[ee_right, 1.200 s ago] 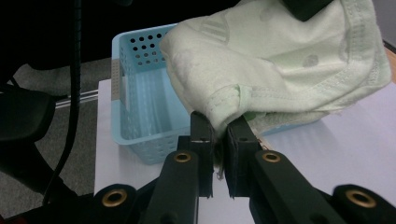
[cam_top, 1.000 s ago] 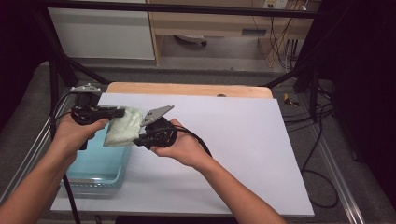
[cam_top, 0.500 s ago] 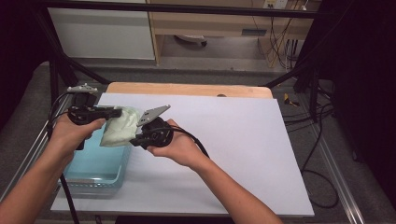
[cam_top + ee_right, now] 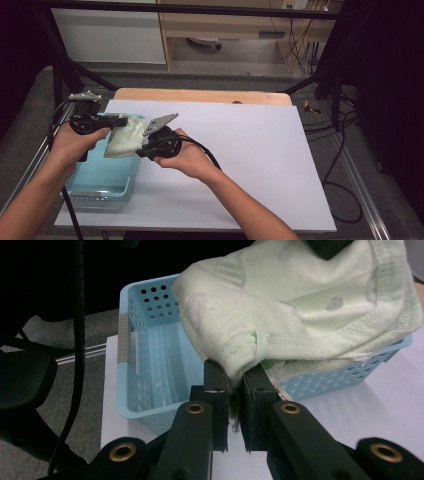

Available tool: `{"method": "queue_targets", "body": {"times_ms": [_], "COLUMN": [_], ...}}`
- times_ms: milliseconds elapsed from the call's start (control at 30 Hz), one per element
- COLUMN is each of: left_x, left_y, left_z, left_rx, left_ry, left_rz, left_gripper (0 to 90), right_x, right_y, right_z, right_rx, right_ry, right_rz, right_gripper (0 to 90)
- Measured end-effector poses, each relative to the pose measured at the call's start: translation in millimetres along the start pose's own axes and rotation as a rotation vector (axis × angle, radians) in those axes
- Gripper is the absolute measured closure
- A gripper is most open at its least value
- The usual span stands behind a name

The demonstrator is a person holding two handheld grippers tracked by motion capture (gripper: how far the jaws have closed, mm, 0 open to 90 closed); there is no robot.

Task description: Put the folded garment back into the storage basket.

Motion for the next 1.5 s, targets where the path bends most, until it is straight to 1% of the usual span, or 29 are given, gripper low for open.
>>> {"method": "queue_targets", "body": {"times_ms": [1067, 1500], "left_x": [12.0, 19.5], "left_y": [-3.3, -4.5], "left_z": [-13.5, -18.8], "left_rx": [-0.014, -0.018], "left_ry": [-0.024, -0.033], "left_rz": [-0.01, -0.019], "left_gripper": [81.6, 81.6], "right_x": [2.4, 4.5], "right_y": [18.6, 26.2], "right_z": [-5.1, -8.3], "right_rx": [-0.023, -0.034], "right_ry": [0.013, 0.019], "right_rz": [-0.008, -0.015], "right_gripper": [83.9, 83.9]}}
Point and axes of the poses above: each handheld gripper's, and its own axes: y roughly forward along the jaws, x roughly out of its underside, z roughly to its right, the point moved 9 cm from there along y, roughly forward along the jaws, and after that the axes turned 7 degrees about z, right-handed, at the moved point
